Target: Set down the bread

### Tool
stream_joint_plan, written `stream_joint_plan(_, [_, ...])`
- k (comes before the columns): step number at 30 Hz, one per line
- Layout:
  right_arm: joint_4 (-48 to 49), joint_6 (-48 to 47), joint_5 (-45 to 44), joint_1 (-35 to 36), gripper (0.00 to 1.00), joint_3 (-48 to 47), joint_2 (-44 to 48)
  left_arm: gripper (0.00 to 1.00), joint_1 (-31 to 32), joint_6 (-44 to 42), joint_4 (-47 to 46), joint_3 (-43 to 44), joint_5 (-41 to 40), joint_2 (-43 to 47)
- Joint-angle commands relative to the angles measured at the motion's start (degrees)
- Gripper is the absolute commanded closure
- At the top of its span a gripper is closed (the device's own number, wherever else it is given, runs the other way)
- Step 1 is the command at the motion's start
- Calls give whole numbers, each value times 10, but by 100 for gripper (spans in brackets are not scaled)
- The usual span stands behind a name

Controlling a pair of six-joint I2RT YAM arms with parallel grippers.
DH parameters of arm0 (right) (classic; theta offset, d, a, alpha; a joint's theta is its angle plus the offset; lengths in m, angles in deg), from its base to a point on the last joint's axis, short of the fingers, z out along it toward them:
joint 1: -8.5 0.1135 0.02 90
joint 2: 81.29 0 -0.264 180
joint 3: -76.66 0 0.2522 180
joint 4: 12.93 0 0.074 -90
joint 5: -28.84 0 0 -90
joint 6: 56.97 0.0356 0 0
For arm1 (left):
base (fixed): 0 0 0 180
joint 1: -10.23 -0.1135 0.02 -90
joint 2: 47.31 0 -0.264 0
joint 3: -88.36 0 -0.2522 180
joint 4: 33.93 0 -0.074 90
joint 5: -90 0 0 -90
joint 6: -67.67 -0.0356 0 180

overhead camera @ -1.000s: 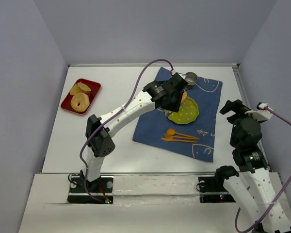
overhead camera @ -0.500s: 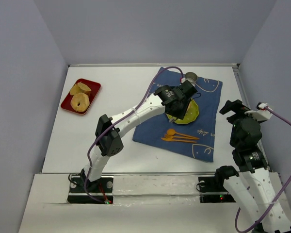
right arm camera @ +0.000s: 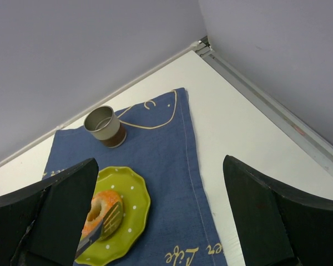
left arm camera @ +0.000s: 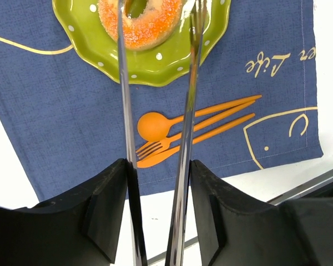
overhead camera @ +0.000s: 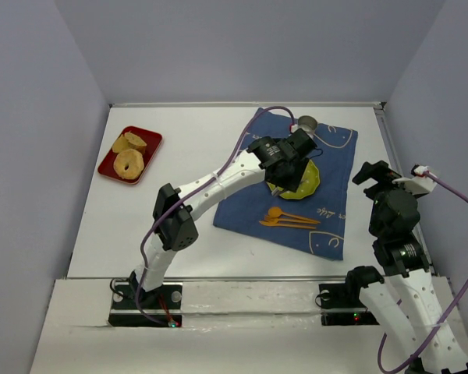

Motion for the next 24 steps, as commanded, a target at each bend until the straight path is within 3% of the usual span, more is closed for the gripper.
stream_joint_plan(1, [30,4,-1,4,0,-1,3,46,3,-11,0,27,-11,58])
stream_joint_plan(10, [30,1,0,4,0,-3,-1,47,2,-11,-6,42,-51,94])
stream_joint_plan(15, [30,3,0,4,0,-1,3,48,-19,9,-16,22,-129,123])
stream_joint_plan(21, [30,0,-3,4,0,-4,3,49,-168,12,-103,-66,-154,156])
stream_joint_plan(24, [30,-1,-7,4,0,-3,5,50,-227,-63,-245,-136,-174,164])
